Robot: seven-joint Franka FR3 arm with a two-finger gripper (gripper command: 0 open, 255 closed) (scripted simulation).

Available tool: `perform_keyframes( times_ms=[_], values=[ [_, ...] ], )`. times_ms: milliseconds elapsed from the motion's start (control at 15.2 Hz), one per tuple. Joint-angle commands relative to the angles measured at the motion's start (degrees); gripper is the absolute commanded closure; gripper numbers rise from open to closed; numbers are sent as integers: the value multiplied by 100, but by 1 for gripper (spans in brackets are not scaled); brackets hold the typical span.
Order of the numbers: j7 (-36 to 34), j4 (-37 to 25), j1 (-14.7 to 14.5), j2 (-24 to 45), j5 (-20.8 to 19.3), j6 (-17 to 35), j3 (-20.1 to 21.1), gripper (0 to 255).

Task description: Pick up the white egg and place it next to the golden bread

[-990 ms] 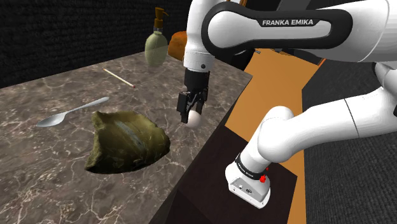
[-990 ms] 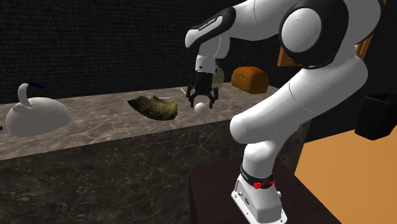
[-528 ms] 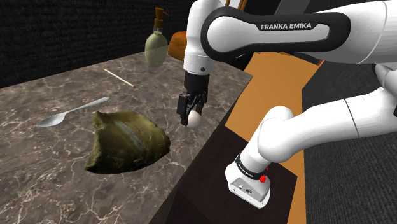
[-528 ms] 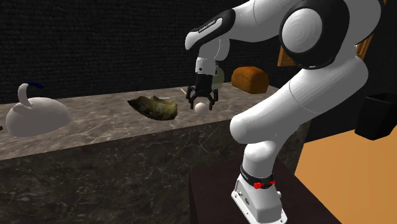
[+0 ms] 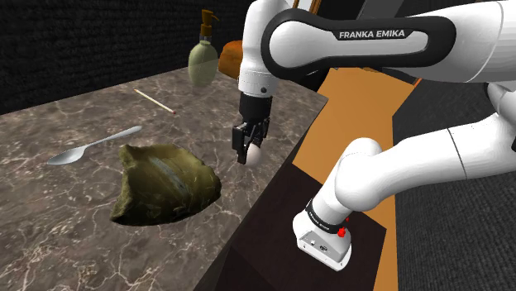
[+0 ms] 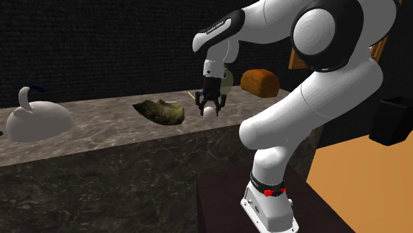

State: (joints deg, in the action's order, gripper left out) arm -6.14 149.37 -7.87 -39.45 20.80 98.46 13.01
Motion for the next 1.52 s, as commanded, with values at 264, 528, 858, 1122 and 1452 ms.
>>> perform_keyframes(
  times_ms=[264,528,858,1122,1452],
  values=[
    [-32,-131,6,-32,-27,-160,-28,255],
    [-97,-407,18,-75,-76,-472,-82,255],
    [-176,-772,30,-94,-130,-850,-145,255],
    [-240,-1080,39,-83,-167,-1142,-192,255],
    [-320,-1486,48,-41,-206,-1499,-246,255]
  ],
)
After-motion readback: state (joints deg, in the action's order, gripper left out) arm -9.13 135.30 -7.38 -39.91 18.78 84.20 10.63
